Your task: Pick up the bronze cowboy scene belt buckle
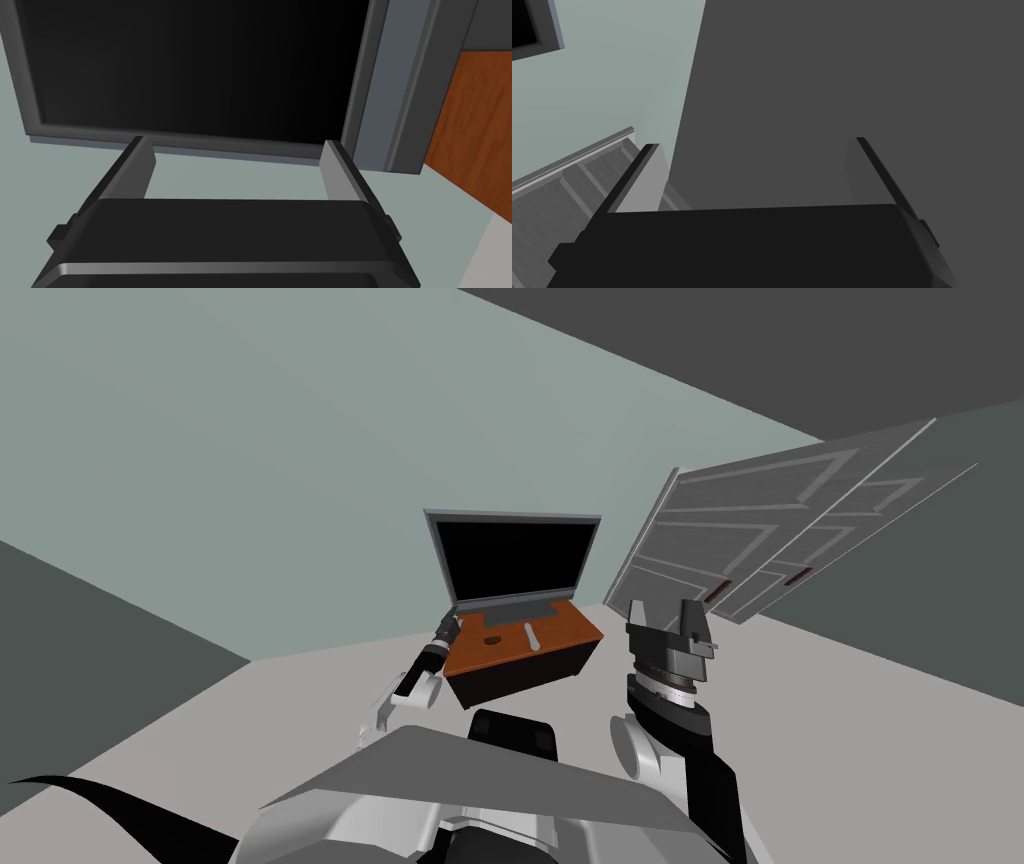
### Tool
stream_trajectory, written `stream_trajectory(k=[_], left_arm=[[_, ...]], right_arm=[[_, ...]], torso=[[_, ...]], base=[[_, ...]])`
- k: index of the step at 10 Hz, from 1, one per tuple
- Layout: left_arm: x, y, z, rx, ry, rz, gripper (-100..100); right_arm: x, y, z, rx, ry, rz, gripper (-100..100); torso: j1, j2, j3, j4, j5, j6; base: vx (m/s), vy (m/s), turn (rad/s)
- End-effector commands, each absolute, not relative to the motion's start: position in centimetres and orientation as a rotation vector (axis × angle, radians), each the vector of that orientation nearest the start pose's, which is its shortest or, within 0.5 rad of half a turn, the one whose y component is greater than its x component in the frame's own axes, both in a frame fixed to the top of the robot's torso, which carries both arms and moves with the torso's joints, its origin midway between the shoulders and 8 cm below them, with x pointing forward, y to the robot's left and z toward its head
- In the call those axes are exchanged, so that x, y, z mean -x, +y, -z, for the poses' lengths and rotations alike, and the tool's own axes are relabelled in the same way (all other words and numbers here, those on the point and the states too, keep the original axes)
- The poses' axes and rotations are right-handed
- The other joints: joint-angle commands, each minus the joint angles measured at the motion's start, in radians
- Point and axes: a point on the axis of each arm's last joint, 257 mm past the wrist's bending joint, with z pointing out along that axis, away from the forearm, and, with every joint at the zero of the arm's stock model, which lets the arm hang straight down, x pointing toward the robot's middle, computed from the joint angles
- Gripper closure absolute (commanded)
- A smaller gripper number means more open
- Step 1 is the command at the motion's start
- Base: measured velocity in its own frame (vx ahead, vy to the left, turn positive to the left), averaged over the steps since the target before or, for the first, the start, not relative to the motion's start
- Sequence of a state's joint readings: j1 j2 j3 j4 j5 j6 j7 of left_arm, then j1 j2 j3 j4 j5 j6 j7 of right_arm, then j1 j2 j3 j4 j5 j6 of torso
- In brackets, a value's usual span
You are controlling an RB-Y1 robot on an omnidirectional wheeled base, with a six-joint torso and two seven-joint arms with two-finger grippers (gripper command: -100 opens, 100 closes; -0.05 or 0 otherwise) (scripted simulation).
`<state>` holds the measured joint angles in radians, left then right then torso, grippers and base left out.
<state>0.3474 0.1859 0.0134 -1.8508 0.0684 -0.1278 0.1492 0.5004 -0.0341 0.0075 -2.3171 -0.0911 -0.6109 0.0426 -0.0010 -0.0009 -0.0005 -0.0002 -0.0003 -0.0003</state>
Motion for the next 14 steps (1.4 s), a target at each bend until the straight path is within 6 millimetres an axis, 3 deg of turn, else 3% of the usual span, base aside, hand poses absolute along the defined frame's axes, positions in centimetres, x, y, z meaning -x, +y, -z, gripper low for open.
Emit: stream_trajectory(k=[1, 5, 9, 12, 13, 14], left_arm=[[-45.6, 32.1, 22.7, 1.241, 1.136, 1.182, -100], [-46.5, 34.3, 28.3, 1.379, 1.221, 1.088, -100], [-46.5, 35.7, 31.7, 1.469, 1.268, 1.021, -100], [-47.1, 37.9, 34.9, 1.58, 1.305, 0.943, -100], [-46.4, 38.3, 36.6, 1.618, 1.325, 0.907, -100], [-47.0, 39.1, 36.9, 1.65, 1.324, 0.89, -100]], right_arm=[[-31.5, -28.0, -6.0, -0.559, 0.488, -1.358, 0], [-31.5, -28.0, -6.0, -0.559, 0.489, -1.358, 0], [-31.5, -28.0, -6.0, -0.559, 0.489, -1.358, 0], [-31.5, -28.0, -6.0, -0.559, 0.489, -1.358, 0], [-31.5, -28.0, -6.0, -0.559, 0.489, -1.358, 0], [-31.5, -28.0, -6.0, -0.559, 0.489, -1.358, 0]], torso=[[0.0, 0.0, 0.0, 0.0, 0.0, 0.0], [0.0, 0.0, 0.0, 0.0, 0.0, 0.0], [0.0, 0.0, 0.0, 0.0, 0.0, 0.0], [0.0, 0.0, 0.0, 0.0, 0.0, 0.0], [-0.001, -0.001, 0.0, 0.0, 0.0, 0.0], [0.0, 0.0, 0.0, 0.0, 0.0, 0.0]], base=[[0.01, -0.03, -0.124], [0.01, -0.022, -0.1], [0.013, -0.02, -0.065], [0.013, -0.022, -0.111], [0.02, -0.022, -0.082], [0.021, -0.031, -0.125]])
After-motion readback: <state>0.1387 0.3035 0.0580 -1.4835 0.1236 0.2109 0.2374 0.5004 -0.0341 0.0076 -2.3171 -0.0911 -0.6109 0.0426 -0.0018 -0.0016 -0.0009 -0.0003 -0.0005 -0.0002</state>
